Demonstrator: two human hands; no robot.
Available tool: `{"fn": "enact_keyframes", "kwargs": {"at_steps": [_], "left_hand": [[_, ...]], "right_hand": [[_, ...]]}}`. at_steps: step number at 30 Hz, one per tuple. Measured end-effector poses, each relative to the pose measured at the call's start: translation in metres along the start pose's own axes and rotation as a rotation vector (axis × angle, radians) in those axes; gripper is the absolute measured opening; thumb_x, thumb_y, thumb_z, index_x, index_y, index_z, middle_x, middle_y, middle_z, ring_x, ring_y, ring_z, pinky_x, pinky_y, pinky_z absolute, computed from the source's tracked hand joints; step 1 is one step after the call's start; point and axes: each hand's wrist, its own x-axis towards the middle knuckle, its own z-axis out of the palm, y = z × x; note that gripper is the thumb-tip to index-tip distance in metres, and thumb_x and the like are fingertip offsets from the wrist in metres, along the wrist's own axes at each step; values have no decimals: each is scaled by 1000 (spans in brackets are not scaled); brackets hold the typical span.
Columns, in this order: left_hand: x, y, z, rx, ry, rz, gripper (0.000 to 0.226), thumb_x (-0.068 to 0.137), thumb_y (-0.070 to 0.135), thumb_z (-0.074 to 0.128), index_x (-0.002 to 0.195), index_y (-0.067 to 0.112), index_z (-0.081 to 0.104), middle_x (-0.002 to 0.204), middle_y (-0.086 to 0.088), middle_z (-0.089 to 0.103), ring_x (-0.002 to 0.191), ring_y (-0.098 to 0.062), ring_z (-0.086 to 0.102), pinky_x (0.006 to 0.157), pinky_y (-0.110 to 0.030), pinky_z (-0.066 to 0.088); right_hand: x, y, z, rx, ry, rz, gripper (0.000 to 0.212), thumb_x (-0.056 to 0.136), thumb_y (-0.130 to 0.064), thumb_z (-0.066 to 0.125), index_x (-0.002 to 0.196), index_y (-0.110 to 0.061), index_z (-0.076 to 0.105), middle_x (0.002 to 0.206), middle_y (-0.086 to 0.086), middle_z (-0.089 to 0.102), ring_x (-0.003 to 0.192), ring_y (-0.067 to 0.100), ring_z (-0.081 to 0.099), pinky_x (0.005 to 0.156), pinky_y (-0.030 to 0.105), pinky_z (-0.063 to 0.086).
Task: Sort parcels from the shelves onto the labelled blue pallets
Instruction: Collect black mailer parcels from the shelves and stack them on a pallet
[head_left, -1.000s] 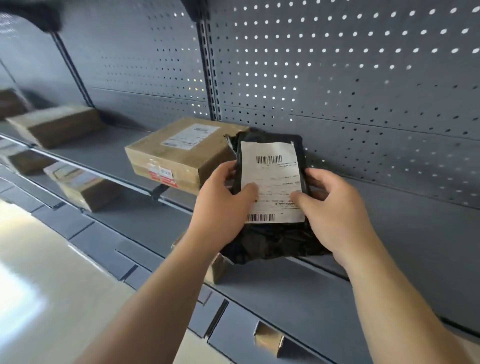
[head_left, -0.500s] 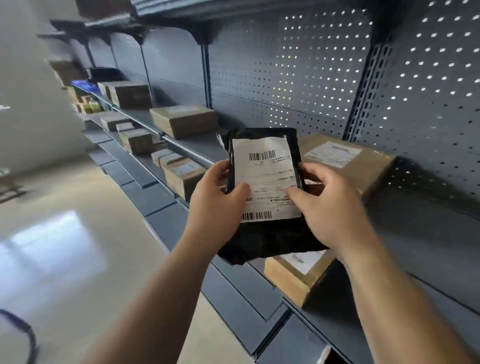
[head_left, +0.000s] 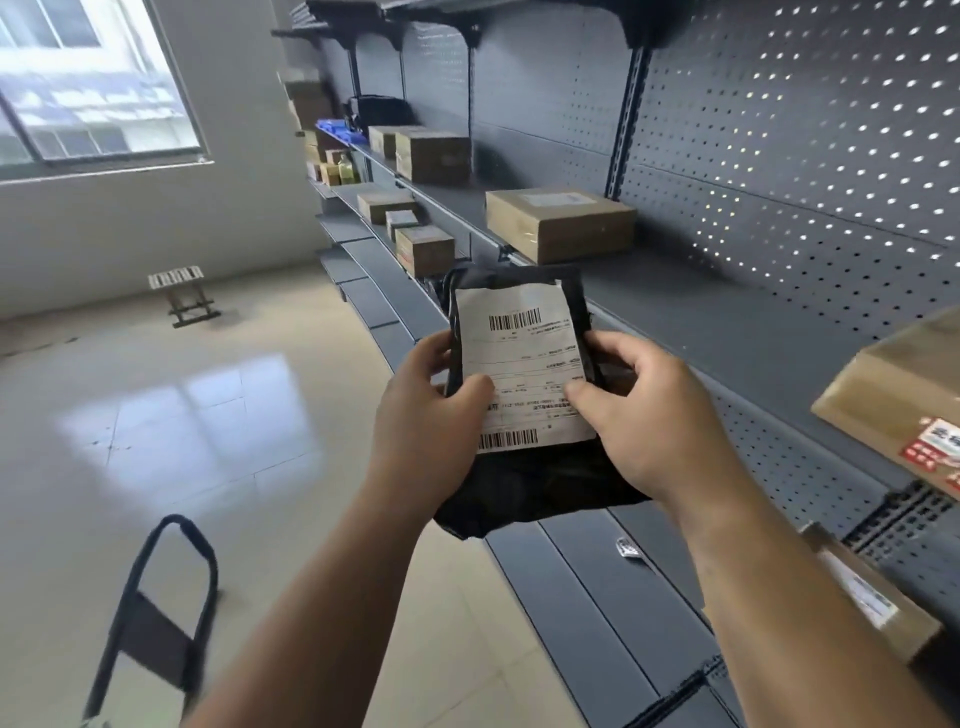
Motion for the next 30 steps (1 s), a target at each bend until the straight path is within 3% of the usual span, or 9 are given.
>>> {"fn": "enact_keyframes", "kwargs": {"at_steps": [3, 8, 11, 13, 17, 23, 27, 30], "left_hand": [[28, -12, -9, 7, 49, -29, 52, 74, 30, 57, 125, 36, 63, 110, 20, 72, 87, -4, 74, 72, -37, 65], [85, -31, -17, 34, 137, -59, 54, 75, 30, 56, 128, 33, 62, 114, 18, 70, 96, -11, 72, 77, -41, 64], [123, -39, -22, 55, 205, -69, 52, 78, 27, 56, 130, 32, 61, 115, 17, 70, 97, -11, 72, 73, -33, 64], [148, -45, -27, 58, 262, -84, 48, 83, 22, 58, 130, 33, 61, 115, 17, 69, 93, -8, 73, 68, -27, 63], [191, -63, -38, 66, 355, -132, 48, 86, 18, 59, 131, 31, 61, 114, 18, 68, 96, -8, 72, 71, -34, 65], [237, -95, -75, 93, 498, -193, 49, 78, 26, 59, 127, 32, 64, 109, 23, 70, 90, 3, 71, 70, -32, 64], [274, -117, -104, 66, 557, -216, 52, 76, 27, 59, 128, 33, 63, 112, 21, 70, 93, -1, 72, 70, -32, 64], [309, -136, -132, 55, 572, -227, 51, 75, 27, 60, 126, 34, 63, 113, 20, 70, 94, -3, 73, 72, -35, 64]], "right_hand": [[32, 4, 28, 23, -54, -8, 47, 89, -26, 73, 135, -28, 61, 116, -15, 71, 104, 2, 66, 84, 18, 53], [99, 16, 77, 72, -149, -27, 47, 89, -27, 73, 135, -28, 61, 114, -15, 71, 97, -4, 65, 68, 2, 47], [144, 18, 106, 96, -226, -48, 46, 91, -28, 72, 135, -30, 60, 113, -14, 70, 95, -3, 64, 57, -2, 44], [174, 16, 125, 120, -292, -65, 46, 91, -29, 72, 136, -31, 58, 116, -12, 69, 96, 2, 65, 55, 2, 48], [227, 15, 168, 174, -421, -94, 46, 91, -28, 73, 134, -33, 58, 114, -14, 68, 92, 0, 64, 52, 7, 49], [274, 9, 246, 245, -600, -97, 43, 91, -26, 73, 131, -32, 58, 115, -18, 67, 95, 1, 66, 60, 18, 59], [303, -4, 300, 242, -645, -116, 41, 90, -27, 73, 128, -34, 59, 112, -23, 66, 91, -2, 66, 72, 29, 63], [325, -14, 344, 230, -671, -125, 42, 91, -27, 72, 129, -33, 57, 117, -19, 65, 94, 3, 66, 72, 32, 64]]}}
